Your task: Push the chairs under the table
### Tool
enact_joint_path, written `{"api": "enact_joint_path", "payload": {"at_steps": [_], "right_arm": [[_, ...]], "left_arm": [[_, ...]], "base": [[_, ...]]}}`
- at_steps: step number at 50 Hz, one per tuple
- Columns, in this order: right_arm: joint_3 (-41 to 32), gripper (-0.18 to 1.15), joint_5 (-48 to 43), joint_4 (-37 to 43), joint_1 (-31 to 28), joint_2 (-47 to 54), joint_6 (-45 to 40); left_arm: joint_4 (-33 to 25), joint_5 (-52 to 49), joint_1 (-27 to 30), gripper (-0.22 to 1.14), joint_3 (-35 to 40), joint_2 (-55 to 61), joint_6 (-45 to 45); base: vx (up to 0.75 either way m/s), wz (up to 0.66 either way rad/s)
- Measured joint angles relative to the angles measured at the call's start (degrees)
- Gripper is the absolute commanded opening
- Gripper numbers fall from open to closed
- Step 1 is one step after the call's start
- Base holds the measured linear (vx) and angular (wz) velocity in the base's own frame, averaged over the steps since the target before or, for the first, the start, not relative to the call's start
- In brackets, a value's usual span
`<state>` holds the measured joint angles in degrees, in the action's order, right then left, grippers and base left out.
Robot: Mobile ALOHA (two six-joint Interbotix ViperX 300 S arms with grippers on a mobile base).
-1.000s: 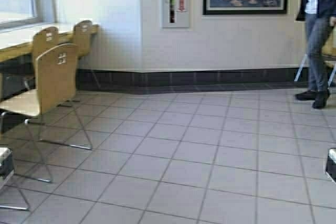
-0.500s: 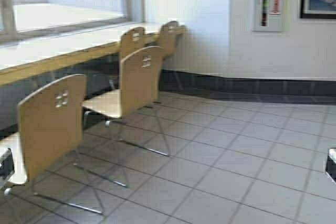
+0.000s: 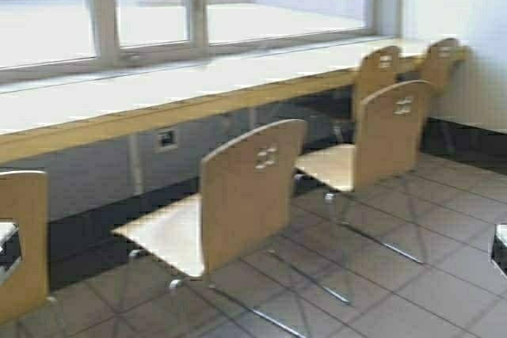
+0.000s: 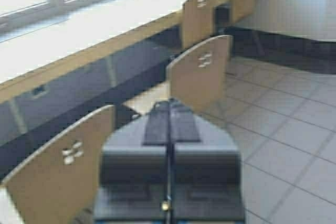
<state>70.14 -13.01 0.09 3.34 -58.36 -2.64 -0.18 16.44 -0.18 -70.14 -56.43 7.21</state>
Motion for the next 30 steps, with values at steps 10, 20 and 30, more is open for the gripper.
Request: {"api": "enact_joint_path", "payload": {"at_steps": [10,20,30], "right_arm": [[0.0,0.04,0.1,0.0,0.0,0.0,-0.1],[0.0,0.04,0.4,0.0,-0.2,0.0,-0.1],[0.0,0.04,1.9,0.0,-0.4,-0.2,-0.1]], "left_arm": [[0.0,0.1,0.0,0.03,0.0,0.1,0.0],[0.0,0.0,0.0,0.03,0.0,0.1,0.0],[0.0,0.0,0.1,0.03,0.4,0.8,1.8]], "base": [[0.21,0.66],[0.18,0.56],[0.15,0.44]]}}
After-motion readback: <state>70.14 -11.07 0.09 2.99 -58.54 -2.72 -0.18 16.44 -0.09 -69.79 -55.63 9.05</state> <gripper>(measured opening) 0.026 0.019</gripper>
